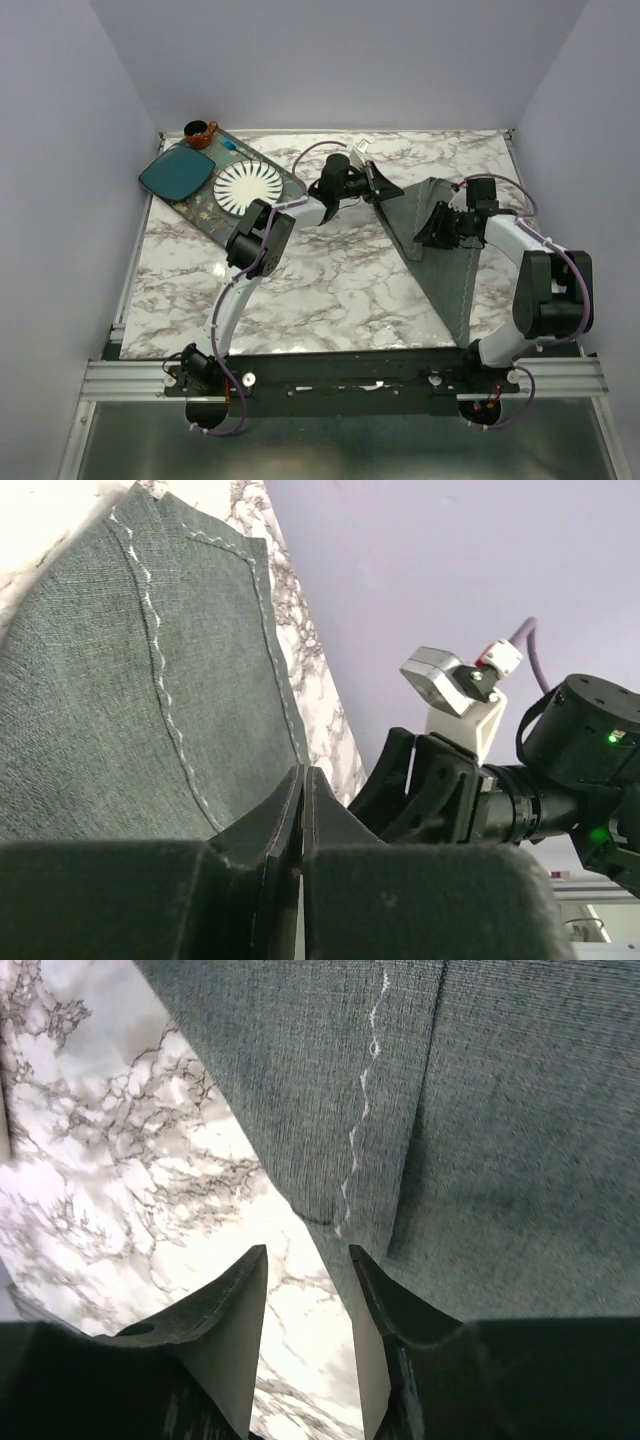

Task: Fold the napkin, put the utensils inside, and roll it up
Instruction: Fold the napkin

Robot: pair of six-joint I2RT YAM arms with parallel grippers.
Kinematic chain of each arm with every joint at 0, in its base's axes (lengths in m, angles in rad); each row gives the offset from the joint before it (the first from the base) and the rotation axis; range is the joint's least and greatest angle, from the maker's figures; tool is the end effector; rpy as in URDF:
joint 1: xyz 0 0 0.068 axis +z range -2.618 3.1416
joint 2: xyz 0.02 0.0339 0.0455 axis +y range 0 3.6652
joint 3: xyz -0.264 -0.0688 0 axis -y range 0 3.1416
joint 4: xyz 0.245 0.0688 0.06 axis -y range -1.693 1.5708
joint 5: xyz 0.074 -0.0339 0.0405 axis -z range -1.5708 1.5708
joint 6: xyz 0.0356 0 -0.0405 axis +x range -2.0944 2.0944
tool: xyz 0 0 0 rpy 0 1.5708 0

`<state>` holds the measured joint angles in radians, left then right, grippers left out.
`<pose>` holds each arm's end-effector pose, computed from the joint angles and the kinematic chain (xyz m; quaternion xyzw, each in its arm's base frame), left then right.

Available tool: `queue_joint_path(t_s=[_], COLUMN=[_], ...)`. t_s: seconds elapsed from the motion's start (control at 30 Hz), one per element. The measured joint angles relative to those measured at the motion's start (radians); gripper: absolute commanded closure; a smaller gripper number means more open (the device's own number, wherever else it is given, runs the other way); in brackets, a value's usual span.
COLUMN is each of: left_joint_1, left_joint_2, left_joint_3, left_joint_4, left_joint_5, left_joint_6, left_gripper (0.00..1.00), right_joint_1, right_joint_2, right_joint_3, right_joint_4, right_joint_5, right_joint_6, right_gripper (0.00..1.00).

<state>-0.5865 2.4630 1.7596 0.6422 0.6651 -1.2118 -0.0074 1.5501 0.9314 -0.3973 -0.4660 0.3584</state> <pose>0.4484 -0.3244 0.1603 0.0011 0.7239 -0.6549 0.2168 0.3048 0.0137 0.1943 0.1080 0.9317 0.2652 0.2236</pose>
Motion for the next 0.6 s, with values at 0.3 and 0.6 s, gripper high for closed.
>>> queue_joint_path(t_s=[0.3, 0.6], left_joint_1=[-0.003, -0.003], left_joint_2=[0.029, 0.08], left_joint_3=[0.074, 0.367], left_joint_4=[-0.192, -0.562], left_joint_5=[-0.003, -0.019], left_joint_6=[0.162, 0.414], left_gripper=[0.89, 0.77], right_joint_1=[0.0, 0.0], right_joint_2=[0.129, 0.15], right_joint_3=[-0.015, -0.032], right_joint_4=[0.098, 0.108], right_joint_5=[-0.08, -0.09], right_joint_6=[0.043, 0.055], right_gripper=[0.68, 0.54])
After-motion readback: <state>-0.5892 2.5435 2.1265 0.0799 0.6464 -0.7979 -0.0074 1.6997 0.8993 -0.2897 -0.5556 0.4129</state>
